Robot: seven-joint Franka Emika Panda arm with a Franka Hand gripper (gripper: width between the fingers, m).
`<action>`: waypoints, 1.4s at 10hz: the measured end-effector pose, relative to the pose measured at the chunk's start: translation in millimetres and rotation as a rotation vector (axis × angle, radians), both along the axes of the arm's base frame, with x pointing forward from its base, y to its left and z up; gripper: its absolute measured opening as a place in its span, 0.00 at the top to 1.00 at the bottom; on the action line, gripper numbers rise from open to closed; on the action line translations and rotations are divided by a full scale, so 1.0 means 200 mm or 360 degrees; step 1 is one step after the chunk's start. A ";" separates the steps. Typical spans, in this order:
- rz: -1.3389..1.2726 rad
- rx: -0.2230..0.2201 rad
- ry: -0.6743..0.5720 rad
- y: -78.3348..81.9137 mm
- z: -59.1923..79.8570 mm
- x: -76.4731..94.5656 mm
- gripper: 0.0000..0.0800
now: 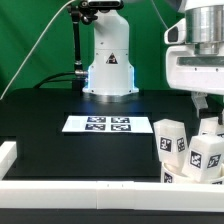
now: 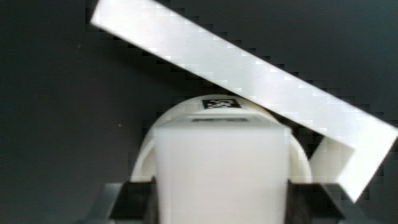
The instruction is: Assemble stool
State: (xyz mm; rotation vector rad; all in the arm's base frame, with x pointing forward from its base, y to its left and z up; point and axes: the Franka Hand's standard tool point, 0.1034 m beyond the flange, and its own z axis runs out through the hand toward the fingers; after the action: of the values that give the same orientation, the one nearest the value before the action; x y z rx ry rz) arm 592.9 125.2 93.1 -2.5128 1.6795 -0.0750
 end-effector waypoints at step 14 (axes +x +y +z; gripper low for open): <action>0.0360 0.0012 -0.0065 0.11 0.05 0.03 0.19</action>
Offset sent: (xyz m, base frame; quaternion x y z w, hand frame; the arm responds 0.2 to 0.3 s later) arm -0.0012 -0.0037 0.0000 -0.0031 0.0035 0.1713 0.9852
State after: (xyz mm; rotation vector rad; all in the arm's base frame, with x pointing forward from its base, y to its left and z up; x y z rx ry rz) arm 599.0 148.2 103.5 -2.6564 1.3678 -0.0985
